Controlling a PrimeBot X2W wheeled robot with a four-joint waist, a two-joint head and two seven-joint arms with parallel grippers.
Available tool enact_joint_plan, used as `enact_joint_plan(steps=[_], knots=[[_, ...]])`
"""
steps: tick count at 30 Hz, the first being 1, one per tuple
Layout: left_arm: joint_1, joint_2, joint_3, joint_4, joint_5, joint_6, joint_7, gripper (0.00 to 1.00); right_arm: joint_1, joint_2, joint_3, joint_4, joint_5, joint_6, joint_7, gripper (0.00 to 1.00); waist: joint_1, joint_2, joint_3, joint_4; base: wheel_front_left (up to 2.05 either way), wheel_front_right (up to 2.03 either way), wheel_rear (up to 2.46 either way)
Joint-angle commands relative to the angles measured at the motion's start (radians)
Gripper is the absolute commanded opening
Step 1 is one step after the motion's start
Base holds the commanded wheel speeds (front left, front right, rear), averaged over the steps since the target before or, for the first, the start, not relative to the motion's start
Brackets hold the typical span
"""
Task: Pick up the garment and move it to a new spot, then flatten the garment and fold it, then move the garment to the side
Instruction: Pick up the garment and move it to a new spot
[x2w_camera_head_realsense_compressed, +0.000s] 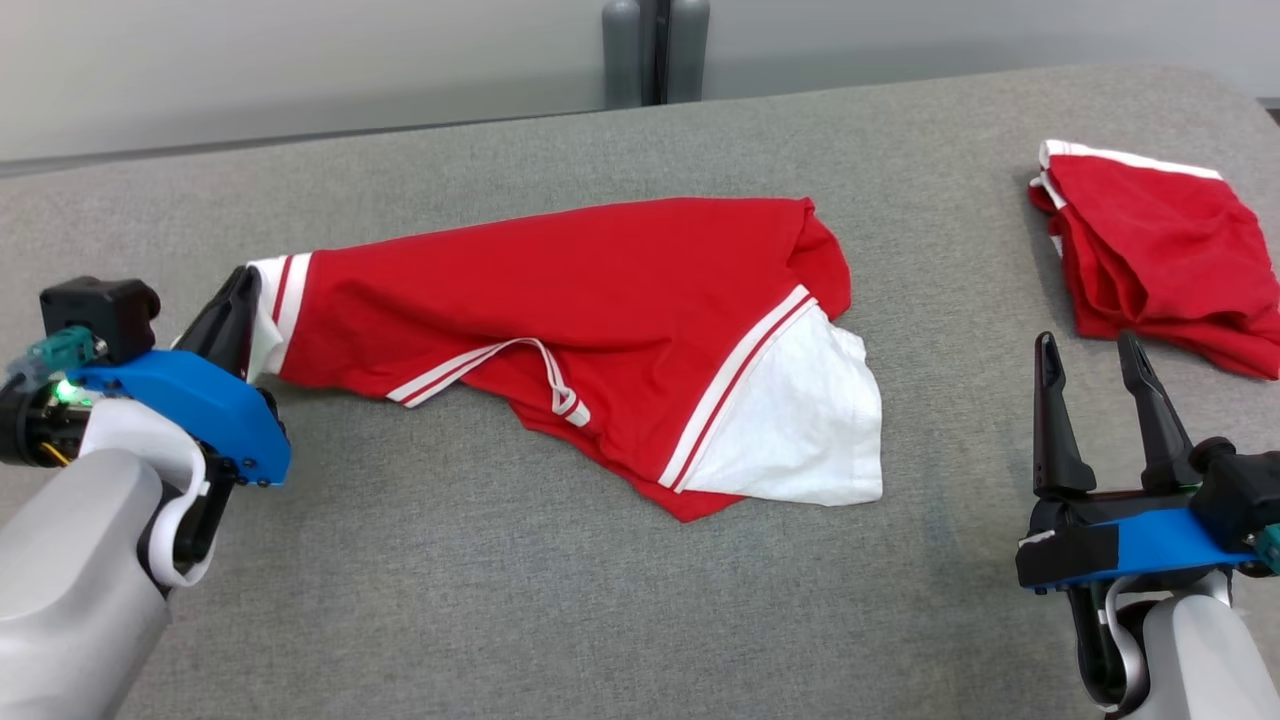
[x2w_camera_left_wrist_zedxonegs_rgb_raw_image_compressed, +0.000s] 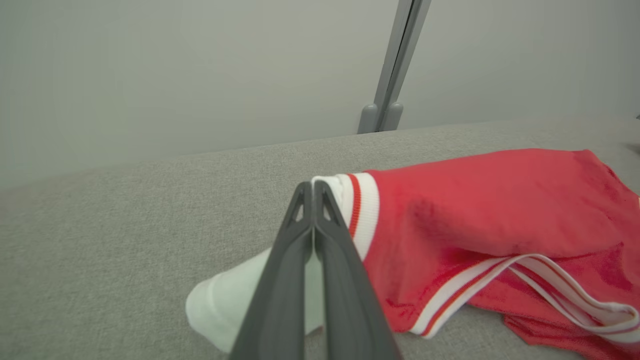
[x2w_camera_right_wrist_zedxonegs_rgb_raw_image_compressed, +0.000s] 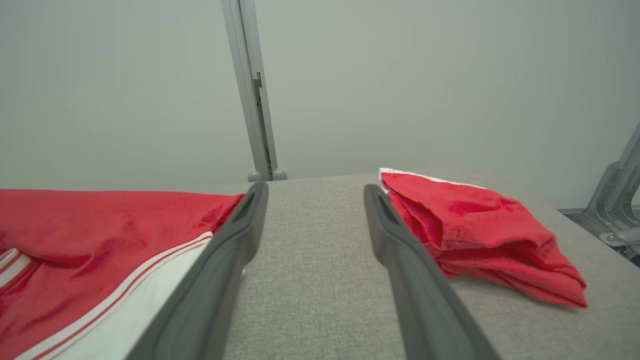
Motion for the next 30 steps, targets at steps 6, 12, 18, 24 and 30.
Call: enact_joint_plan(steps=[6, 12, 18, 24, 30], knots=[[-0.015, -0.069, 0.016, 0.132, 0.035, -0.001, -0.11, 1.0, -0.018, -0.001, -0.001, 0.007, -0.008, 0.0, -0.006, 1.0, -0.0001, 0.0, 0.022, 0.02, 0.0, 0.0, 0.0], [-0.01, -0.114, 0.104, 0.122, 0.076, 0.007, -0.138, 1.0, -0.017, -0.001, 0.008, 0.014, -0.017, 0.0, -0.006, 1.0, -0.0001, 0.0, -0.009, 0.041, 0.0, 0.0, 0.0], [0.154, -0.157, 0.275, -0.013, 0.159, 0.029, -0.136, 1.0, 0.017, -0.001, 0.032, 0.023, -0.042, 0.0, 0.002, 1.0, -0.0001, 0.0, -0.068, 0.062, 0.0, 0.0, 0.0], [0.335, -0.204, 0.376, -0.123, 0.239, 0.049, -0.136, 1.0, 0.064, -0.001, 0.044, 0.025, -0.06, 0.0, 0.015, 1.0, -0.0001, 0.0, -0.123, 0.083, 0.0, 0.0, 0.0], [0.538, -0.273, 0.486, -0.239, 0.313, 0.078, -0.136, 1.0, 0.123, -0.001, 0.084, 0.036, -0.05, 0.0, 0.028, 1.0, -0.0001, 0.0, -0.175, 0.104, 0.0, 0.0, 0.0]])
